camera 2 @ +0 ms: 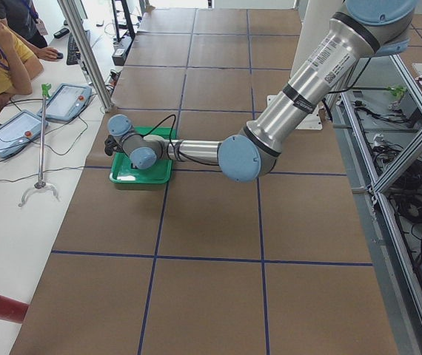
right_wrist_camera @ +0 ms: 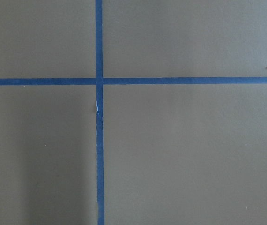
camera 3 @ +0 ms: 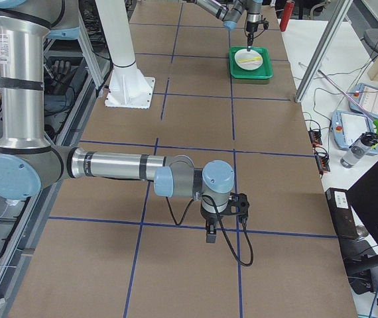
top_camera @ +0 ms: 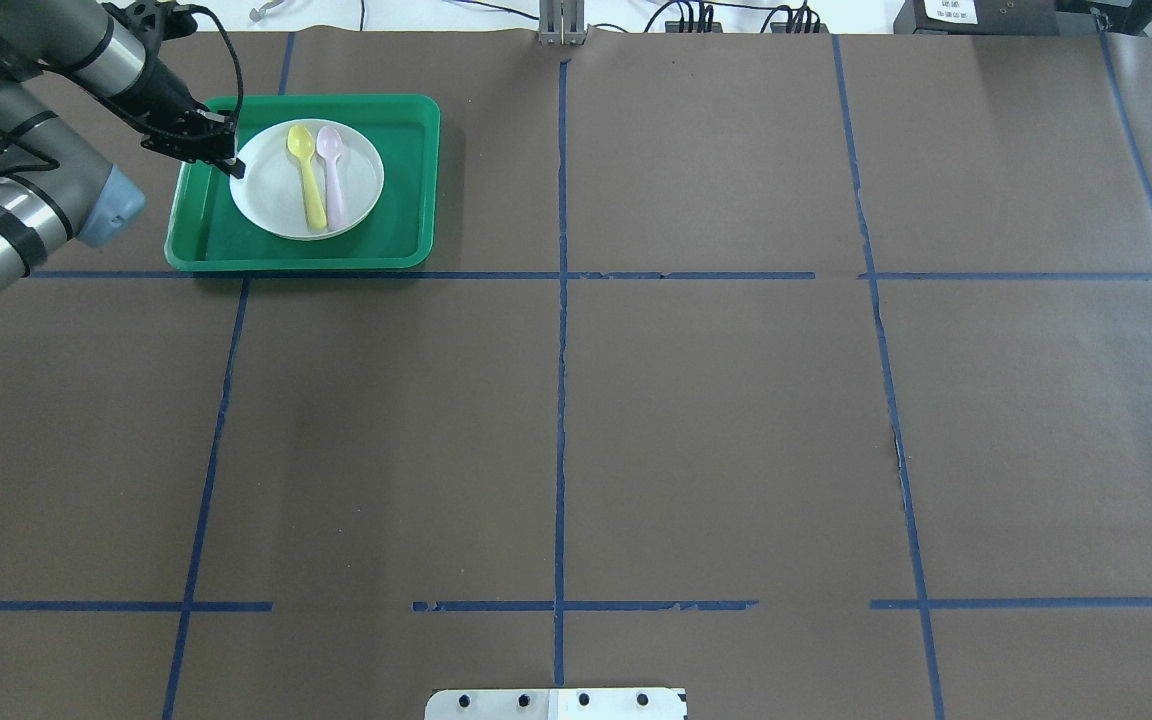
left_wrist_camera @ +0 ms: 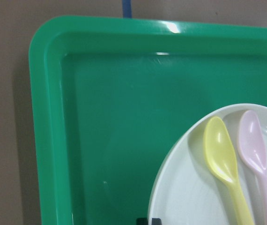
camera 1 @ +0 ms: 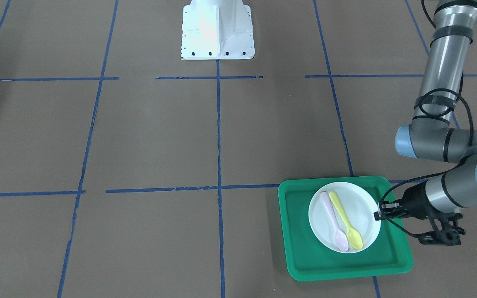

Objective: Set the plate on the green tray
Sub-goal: 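Lift the plate with spoons and carry it over the green tray, then lower the plate onto the tray and open the left gripper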

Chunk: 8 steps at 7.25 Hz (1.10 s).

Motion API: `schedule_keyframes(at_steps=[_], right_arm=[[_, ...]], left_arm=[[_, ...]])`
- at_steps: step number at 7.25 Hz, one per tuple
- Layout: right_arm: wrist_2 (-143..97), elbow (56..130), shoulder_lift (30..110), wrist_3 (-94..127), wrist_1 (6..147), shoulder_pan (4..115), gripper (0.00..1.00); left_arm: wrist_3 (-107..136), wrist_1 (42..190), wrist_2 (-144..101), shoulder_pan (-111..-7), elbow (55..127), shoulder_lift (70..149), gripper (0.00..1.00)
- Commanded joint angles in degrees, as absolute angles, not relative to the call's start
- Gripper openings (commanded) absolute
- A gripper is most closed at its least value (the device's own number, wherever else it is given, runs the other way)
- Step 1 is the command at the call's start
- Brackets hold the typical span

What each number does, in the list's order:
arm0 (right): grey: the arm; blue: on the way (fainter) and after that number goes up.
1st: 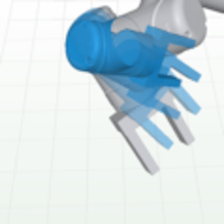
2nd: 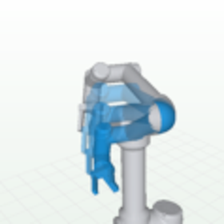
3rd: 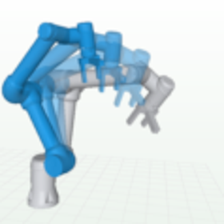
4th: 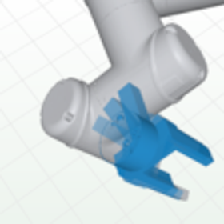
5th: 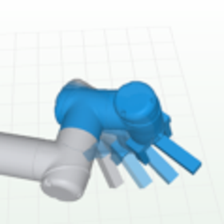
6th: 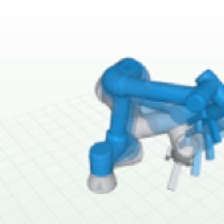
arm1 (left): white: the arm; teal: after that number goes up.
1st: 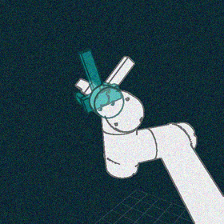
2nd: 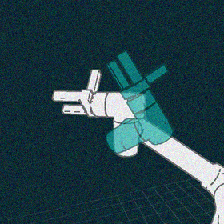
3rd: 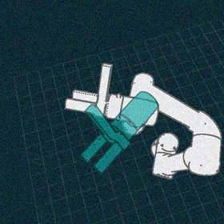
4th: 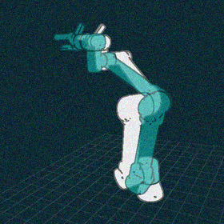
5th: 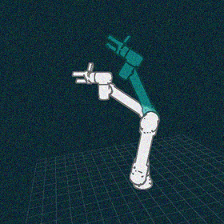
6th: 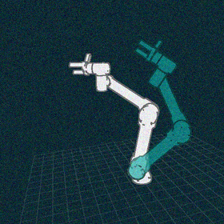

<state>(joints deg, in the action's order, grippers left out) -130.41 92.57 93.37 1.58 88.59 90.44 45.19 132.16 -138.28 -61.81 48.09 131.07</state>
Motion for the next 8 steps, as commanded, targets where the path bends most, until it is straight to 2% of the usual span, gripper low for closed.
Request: schedule_keyframes(at_steps=[1,2,3,5,7,8], right_arm=[[-130.34,92.55,93.43,1.58,88.68,90.44,1.00],[-130.34,92.55,93.34,1.58,88.59,90.44,1.00],[-130.43,92.55,93.34,1.58,88.59,90.44,1.00],[-130.43,92.64,93.34,1.58,88.59,90.44,1.00],[-130.34,92.55,93.34,1.58,88.59,90.44,1.00],[-130.34,92.55,93.34,1.58,88.59,90.44,1.00]], left_arm=[[45.61,132.36,-137.90,-61.00,47.11,131.57,1.00],[47.09,131.75,-138.07,-61.69,47.98,131.49,1.00],[49.81,131.23,-138.08,-63.44,52.86,129.40,1.00],[47.66,112.97,-137.64,-66.42,73.89,118.53,1.00],[32.00,94.31,-136.07,-71.43,89.40,111.84,1.00],[22.77,86.74,-132.49,-73.20,97.74,105.01,1.00]])
